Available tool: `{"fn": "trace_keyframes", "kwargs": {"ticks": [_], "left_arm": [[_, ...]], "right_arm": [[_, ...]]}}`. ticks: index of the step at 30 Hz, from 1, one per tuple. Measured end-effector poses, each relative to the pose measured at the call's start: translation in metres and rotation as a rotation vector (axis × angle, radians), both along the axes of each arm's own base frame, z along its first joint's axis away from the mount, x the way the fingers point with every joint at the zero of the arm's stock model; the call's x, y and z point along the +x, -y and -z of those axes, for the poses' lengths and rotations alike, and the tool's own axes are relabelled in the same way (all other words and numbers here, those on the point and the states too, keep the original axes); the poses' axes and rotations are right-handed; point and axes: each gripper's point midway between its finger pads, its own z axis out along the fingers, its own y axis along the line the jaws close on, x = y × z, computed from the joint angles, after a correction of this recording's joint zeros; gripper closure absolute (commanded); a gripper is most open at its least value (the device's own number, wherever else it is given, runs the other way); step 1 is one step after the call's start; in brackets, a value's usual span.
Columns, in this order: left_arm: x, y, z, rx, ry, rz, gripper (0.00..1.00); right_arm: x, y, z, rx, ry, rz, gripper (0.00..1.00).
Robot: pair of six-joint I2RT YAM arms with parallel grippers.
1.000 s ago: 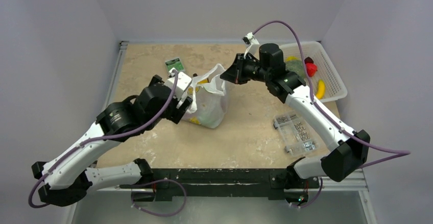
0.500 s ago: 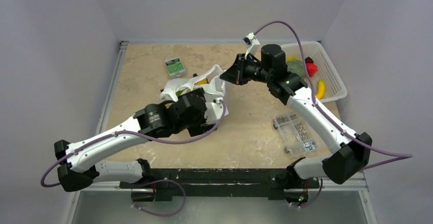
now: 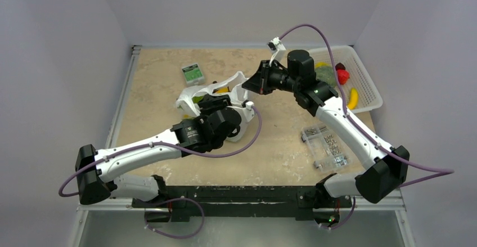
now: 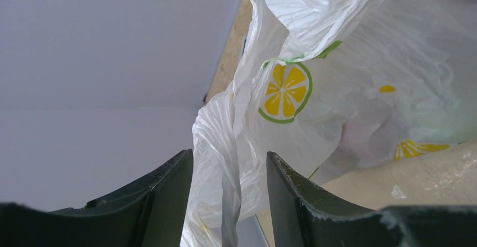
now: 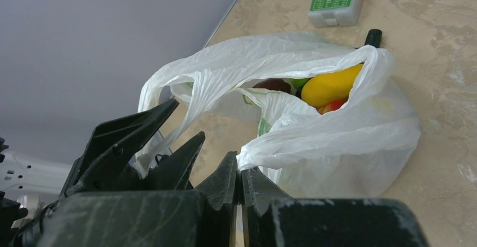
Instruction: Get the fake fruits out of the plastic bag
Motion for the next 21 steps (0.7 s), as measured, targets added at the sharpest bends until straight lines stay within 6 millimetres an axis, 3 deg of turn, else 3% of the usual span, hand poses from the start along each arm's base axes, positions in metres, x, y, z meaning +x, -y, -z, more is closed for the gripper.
{"fn": "trace_keyframes", "kwargs": {"ticks": [6, 11, 13, 17, 20, 21], "left_arm": [[-0.002, -0.010, 0.000, 0.041, -0.010, -0.043, 0.22], [-0.008, -0.023, -0.004, 0.054, -0.035, -0.071, 0.22], [-0.011, -0.029, -0.004, 0.056, -0.048, -0.088, 0.31], [-0.016, -0.040, 0.001, 0.065, -0.073, -0.110, 0.65], [-0.019, -0.046, 0.002, 0.054, -0.088, -0.130, 1.00], [-0.019, -0.047, -0.001, 0.042, -0.097, -0.135, 1.00]], "right_arm": [[-0.001, 0.000, 0.000, 0.002, 0.002, -0.002, 1.00], [-0.002, 0.001, -0.002, 0.004, 0.005, -0.002, 1.00], [-0.002, 0.001, -0.001, 0.004, 0.005, -0.003, 1.00], [-0.002, 0.000, -0.001, 0.005, 0.006, -0.003, 1.00], [-0.001, 0.000, -0.003, 0.009, 0.013, -0.002, 1.00], [-0.001, 0.000, -0.003, 0.010, 0.014, -0.002, 1.00]]}}
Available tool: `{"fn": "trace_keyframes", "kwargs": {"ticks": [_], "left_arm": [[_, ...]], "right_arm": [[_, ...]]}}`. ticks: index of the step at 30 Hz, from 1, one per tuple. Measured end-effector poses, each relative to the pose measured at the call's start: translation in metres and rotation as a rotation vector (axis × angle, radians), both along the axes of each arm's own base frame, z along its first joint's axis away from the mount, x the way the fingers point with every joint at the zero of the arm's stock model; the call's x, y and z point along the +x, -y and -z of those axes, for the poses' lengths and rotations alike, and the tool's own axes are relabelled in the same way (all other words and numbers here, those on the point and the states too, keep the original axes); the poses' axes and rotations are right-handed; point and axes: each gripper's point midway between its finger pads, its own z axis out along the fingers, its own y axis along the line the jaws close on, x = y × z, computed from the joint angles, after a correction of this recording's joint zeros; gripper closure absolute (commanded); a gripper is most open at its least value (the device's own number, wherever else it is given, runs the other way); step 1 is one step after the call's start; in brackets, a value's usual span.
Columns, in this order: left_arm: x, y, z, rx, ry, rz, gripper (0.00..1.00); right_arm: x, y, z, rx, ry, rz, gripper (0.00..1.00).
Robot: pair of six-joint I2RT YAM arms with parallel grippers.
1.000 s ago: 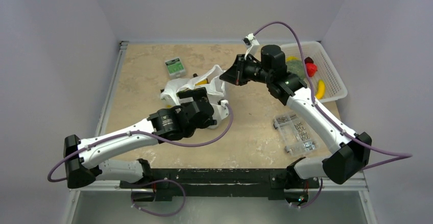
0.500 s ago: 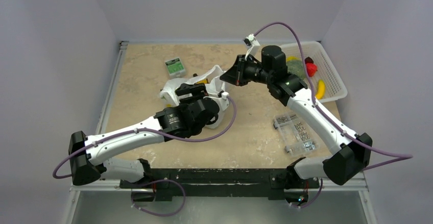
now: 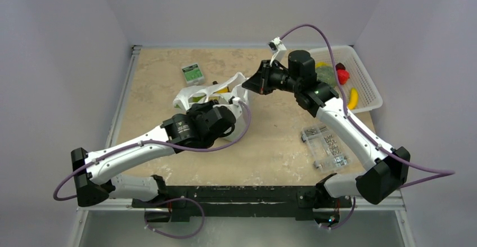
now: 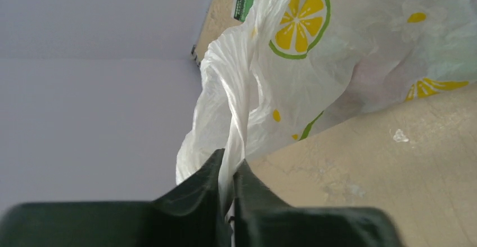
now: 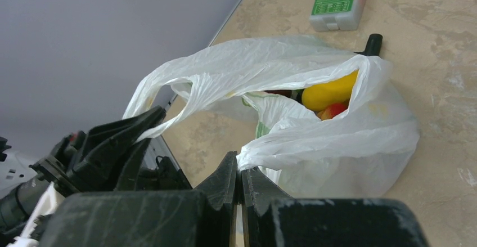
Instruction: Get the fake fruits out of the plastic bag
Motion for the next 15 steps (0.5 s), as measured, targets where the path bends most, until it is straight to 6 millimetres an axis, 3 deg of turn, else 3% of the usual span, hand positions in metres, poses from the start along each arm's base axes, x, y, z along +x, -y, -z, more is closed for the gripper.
{"fn": "trace_keyframes", "kwargs": {"ticks": [4, 10, 15], "left_arm": [[0.005, -0.009, -0.019, -0.143, -0.005, -0.074, 1.00], [0.019, -0.048, -0.084, -0.695, 0.031, -0.304, 1.00], [0.023, -0.086, -0.124, -1.031, 0.078, -0.499, 1.00]], "right_arm": [[0.001, 0.000, 0.001, 0.000, 0.003, 0.003, 1.00], [0.010, -0.001, 0.002, -0.006, 0.000, 0.027, 1.00], [0.040, -0.015, -0.029, 0.017, 0.026, 0.037, 1.00]]}}
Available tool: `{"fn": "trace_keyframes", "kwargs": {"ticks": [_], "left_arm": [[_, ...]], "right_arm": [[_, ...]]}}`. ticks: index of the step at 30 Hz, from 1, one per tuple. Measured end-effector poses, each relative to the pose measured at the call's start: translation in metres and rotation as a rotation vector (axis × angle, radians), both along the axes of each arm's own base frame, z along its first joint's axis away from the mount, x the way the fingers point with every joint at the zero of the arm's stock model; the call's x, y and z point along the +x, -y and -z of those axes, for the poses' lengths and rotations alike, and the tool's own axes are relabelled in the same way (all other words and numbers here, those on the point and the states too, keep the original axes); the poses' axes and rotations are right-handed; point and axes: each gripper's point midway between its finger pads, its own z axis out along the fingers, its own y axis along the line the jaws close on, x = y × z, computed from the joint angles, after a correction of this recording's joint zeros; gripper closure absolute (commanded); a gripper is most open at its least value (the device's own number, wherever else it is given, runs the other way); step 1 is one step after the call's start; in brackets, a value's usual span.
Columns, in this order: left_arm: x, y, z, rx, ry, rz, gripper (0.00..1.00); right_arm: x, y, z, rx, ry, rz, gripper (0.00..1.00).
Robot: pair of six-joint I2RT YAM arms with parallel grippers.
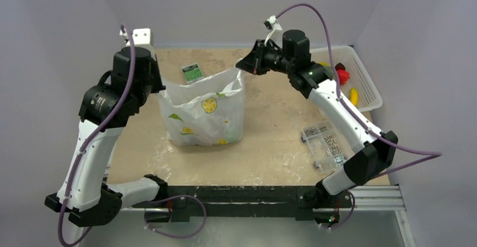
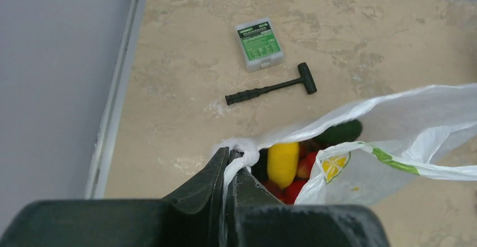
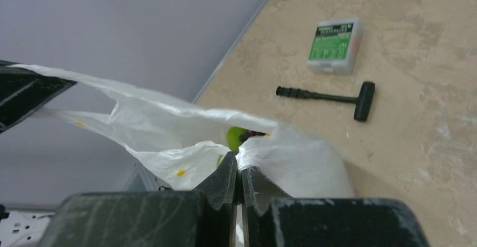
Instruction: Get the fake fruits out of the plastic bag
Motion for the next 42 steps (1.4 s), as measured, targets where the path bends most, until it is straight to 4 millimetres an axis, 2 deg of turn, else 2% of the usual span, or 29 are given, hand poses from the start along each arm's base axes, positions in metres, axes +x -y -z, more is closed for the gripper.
{"fn": "trace_keyframes", "kwargs": {"ticks": [2, 5, 8, 11, 12, 14, 15, 17, 19, 21, 25, 26, 28, 32, 33, 37, 40, 42], "left_arm": [[0.000, -0.016, 0.000, -0.099, -0.015, -0.077, 1.00], [-0.003, -0.025, 0.006, -0.179, -0.032, -0.131, 1.00], [-0.014, -0.026, 0.022, -0.240, -0.044, -0.136, 1.00], [-0.032, -0.026, 0.043, -0.277, -0.069, -0.124, 1.00], [-0.038, -0.026, 0.050, -0.288, -0.078, -0.120, 1.00], [-0.048, -0.024, 0.060, -0.310, -0.091, -0.112, 1.00], [-0.051, -0.024, 0.063, -0.317, -0.095, -0.106, 1.00], [-0.056, -0.021, 0.068, -0.340, -0.101, -0.099, 1.00], [-0.059, -0.019, 0.069, -0.360, -0.103, -0.087, 1.00], [-0.060, -0.016, 0.067, -0.377, -0.100, -0.077, 1.00], [-0.060, -0.011, 0.066, -0.401, -0.101, -0.063, 1.00], [-0.059, -0.010, 0.066, -0.406, -0.101, -0.059, 1.00], [-0.059, -0.009, 0.068, -0.409, -0.104, -0.056, 1.00], [-0.060, -0.009, 0.067, -0.409, -0.103, -0.056, 1.00], [-0.059, -0.010, 0.067, -0.408, -0.101, -0.058, 1.00], [-0.056, -0.012, 0.065, -0.424, -0.086, -0.091, 1.00], [-0.047, -0.010, 0.063, -0.461, -0.090, -0.130, 1.00], [-0.037, -0.011, 0.059, -0.488, -0.094, -0.167, 1.00]], "right_arm": [[0.009, -0.003, -0.018, 0.012, 0.021, 0.001, 1.00], [0.011, -0.005, -0.034, 0.019, 0.027, -0.021, 1.00], [0.002, -0.003, -0.032, 0.002, 0.010, -0.035, 1.00], [-0.013, 0.007, -0.017, -0.029, -0.023, -0.039, 1.00], [-0.020, 0.011, -0.011, -0.042, -0.038, -0.039, 0.97], [-0.030, 0.020, 0.001, -0.067, -0.060, -0.024, 0.79], [-0.036, 0.024, 0.006, -0.078, -0.072, -0.020, 0.69], [-0.043, 0.031, 0.016, -0.098, -0.087, -0.011, 0.42], [-0.050, 0.031, 0.026, -0.122, -0.094, -0.005, 0.26], [-0.058, 0.027, 0.035, -0.159, -0.093, 0.002, 0.20], [-0.084, 0.000, 0.043, -0.221, -0.050, -0.036, 0.17], [-0.089, -0.004, 0.046, -0.232, -0.039, -0.039, 0.18], [-0.091, -0.003, 0.054, -0.252, -0.032, -0.016, 0.32], [-0.085, 0.008, 0.077, -0.293, -0.046, 0.050, 0.93], [-0.085, 0.009, 0.081, -0.294, -0.050, 0.057, 1.00], [-0.088, 0.003, 0.075, -0.239, -0.074, 0.052, 1.00], [-0.084, -0.002, 0.048, -0.139, -0.089, 0.027, 1.00], [-0.069, 0.008, 0.021, -0.041, -0.091, 0.030, 1.00]]}}
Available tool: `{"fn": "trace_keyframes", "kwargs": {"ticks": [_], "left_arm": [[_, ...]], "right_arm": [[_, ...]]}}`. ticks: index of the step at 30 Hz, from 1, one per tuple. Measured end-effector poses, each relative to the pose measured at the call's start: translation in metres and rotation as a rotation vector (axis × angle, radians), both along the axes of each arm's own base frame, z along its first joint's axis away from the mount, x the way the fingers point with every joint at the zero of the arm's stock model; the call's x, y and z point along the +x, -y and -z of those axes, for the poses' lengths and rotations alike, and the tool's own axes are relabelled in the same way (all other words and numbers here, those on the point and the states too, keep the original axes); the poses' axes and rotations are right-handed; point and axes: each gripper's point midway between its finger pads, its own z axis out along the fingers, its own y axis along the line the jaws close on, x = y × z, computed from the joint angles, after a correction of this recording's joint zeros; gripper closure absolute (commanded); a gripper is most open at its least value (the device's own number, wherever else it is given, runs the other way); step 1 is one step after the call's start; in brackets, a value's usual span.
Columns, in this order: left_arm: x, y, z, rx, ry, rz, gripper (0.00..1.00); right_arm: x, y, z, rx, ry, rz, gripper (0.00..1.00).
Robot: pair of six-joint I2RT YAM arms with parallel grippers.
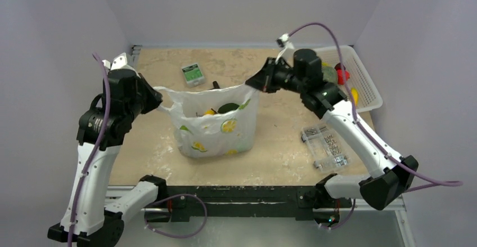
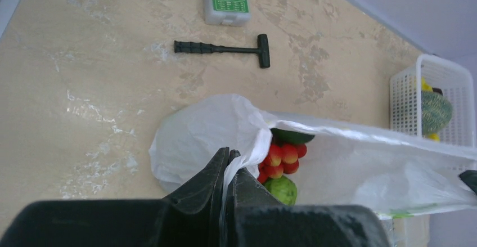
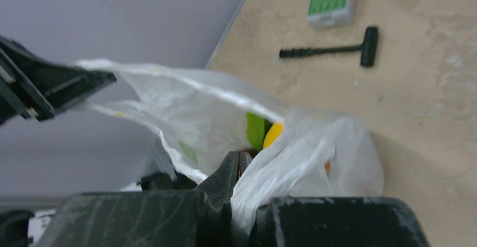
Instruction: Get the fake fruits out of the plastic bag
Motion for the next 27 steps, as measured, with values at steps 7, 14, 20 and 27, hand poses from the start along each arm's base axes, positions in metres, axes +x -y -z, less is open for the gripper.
{"fn": "trace_keyframes", "kwargs": {"ticks": [7, 14, 20, 27], "left_arm": [[0.022, -0.029, -0.007, -0.143, -0.014, -0.137, 1.00], [0.011, -0.025, -0.008, -0.204, 0.006, -0.093, 1.00], [-0.007, -0.015, 0.007, -0.194, -0.006, -0.014, 1.00], [-0.020, -0.004, 0.021, -0.201, -0.025, 0.061, 1.00]], "right_arm": [[0.035, 0.054, -0.035, 0.174, -0.062, -0.009, 1.00], [0.013, 0.051, -0.034, 0.143, -0.099, -0.100, 1.00], [0.013, 0.065, -0.013, -0.014, -0.097, -0.042, 0.81], [0.011, 0.089, -0.001, -0.256, -0.061, 0.092, 0.43]]}}
